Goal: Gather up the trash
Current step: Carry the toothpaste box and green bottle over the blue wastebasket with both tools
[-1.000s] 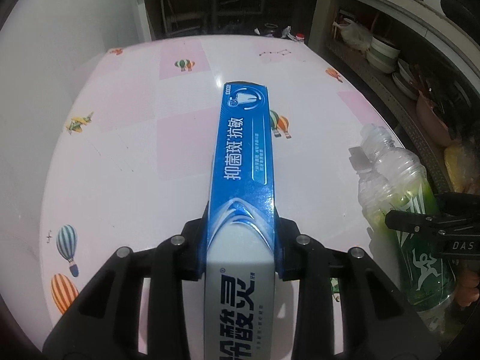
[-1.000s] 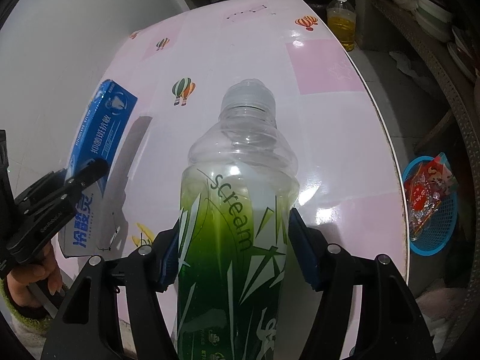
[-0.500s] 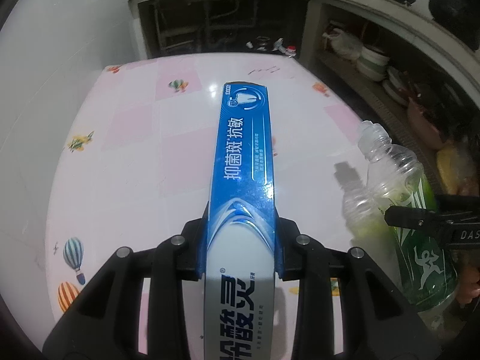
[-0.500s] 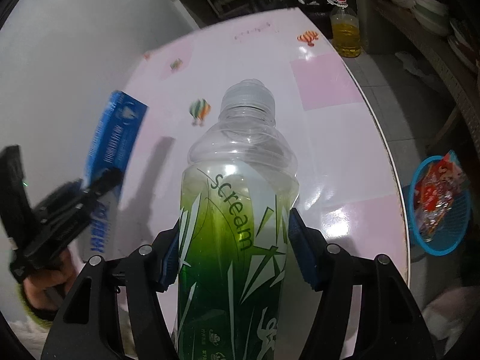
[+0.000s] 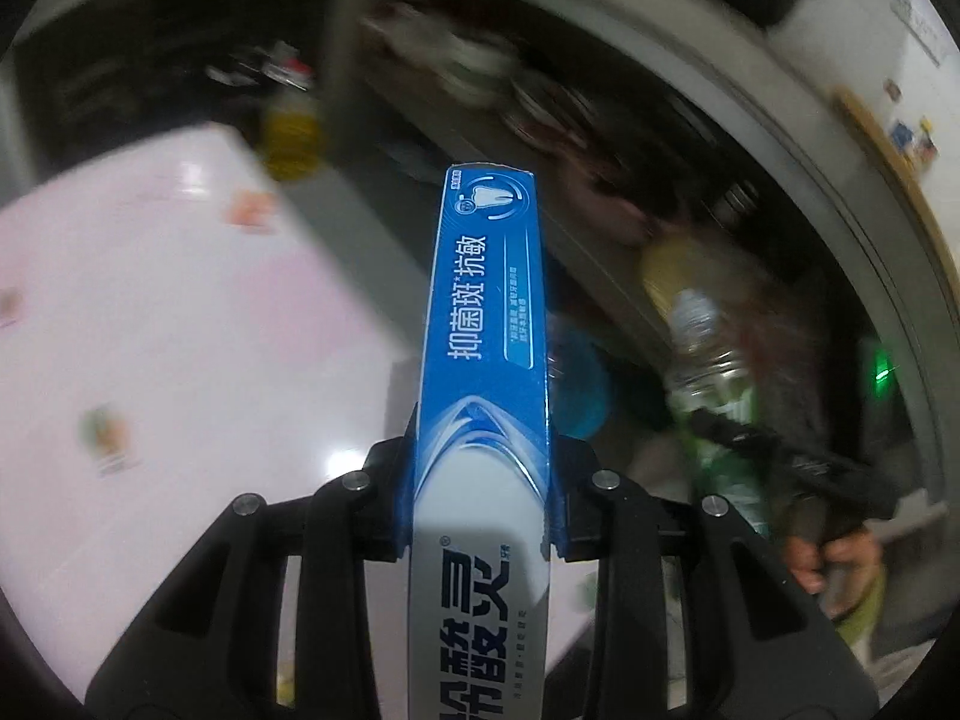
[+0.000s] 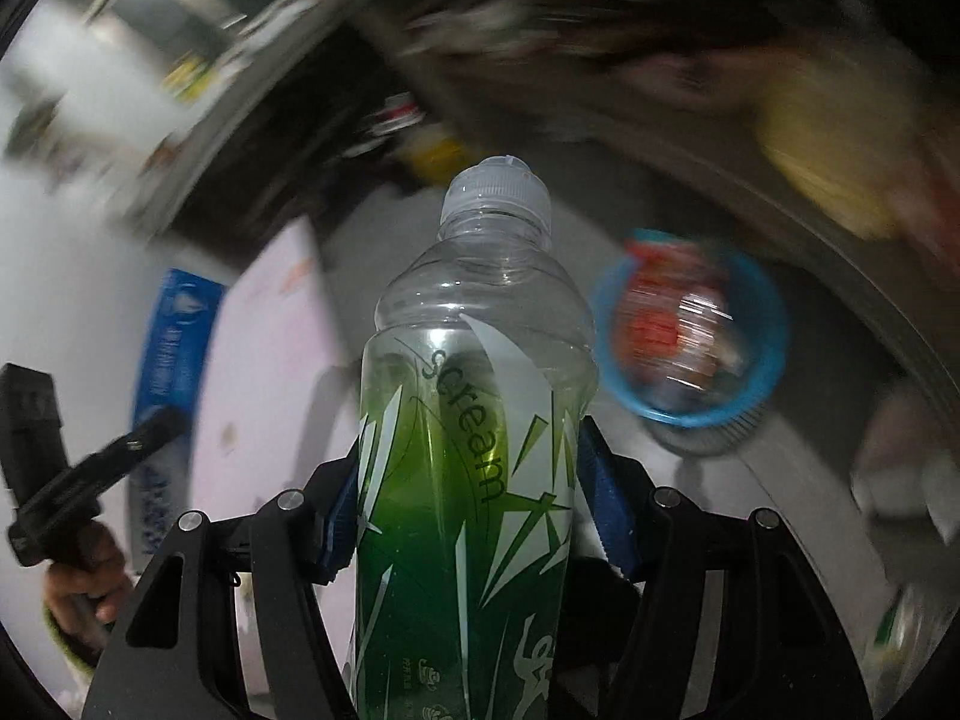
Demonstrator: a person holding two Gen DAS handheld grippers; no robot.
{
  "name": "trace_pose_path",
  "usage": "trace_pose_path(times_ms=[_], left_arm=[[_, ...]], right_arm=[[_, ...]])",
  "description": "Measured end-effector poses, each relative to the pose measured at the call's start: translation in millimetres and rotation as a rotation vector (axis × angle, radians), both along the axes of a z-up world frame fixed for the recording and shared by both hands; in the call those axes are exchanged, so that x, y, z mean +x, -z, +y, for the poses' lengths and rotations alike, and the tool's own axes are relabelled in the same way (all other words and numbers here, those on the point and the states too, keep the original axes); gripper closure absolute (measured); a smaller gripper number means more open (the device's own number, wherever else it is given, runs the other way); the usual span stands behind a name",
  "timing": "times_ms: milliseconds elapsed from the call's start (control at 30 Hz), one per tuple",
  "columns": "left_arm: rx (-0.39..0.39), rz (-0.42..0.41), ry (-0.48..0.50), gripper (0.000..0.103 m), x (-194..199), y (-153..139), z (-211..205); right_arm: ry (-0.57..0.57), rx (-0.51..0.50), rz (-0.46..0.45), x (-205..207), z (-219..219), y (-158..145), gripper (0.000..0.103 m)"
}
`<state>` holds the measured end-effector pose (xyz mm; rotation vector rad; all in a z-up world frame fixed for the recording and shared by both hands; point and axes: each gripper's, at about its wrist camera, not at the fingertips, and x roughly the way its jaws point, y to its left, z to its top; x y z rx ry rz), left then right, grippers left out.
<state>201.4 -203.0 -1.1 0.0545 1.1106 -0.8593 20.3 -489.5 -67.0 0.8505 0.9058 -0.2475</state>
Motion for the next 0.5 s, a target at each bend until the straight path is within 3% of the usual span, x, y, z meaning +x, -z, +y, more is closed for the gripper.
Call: trace_pose_path(times_ms=[100, 267, 433, 500], left_arm=[[0.044, 0.095, 0.102, 0.072, 7, 23, -71], [0.212, 0.24, 0.192, 0.072, 15, 96, -179], [0.366, 0.29, 0.2, 0.071, 29, 167, -240], [0.392, 0.335, 0.196, 0.071, 35, 189, -255]], right_arm=[[0.09, 0.102, 0.037, -11, -34, 43, 0.041], [0.139, 0.24, 0.094, 3, -67, 115, 0.041], [0.175, 0.302, 0.168, 43, -95, 184, 0.041], [0.194, 0.308, 0.202, 56, -106, 207, 0.041]])
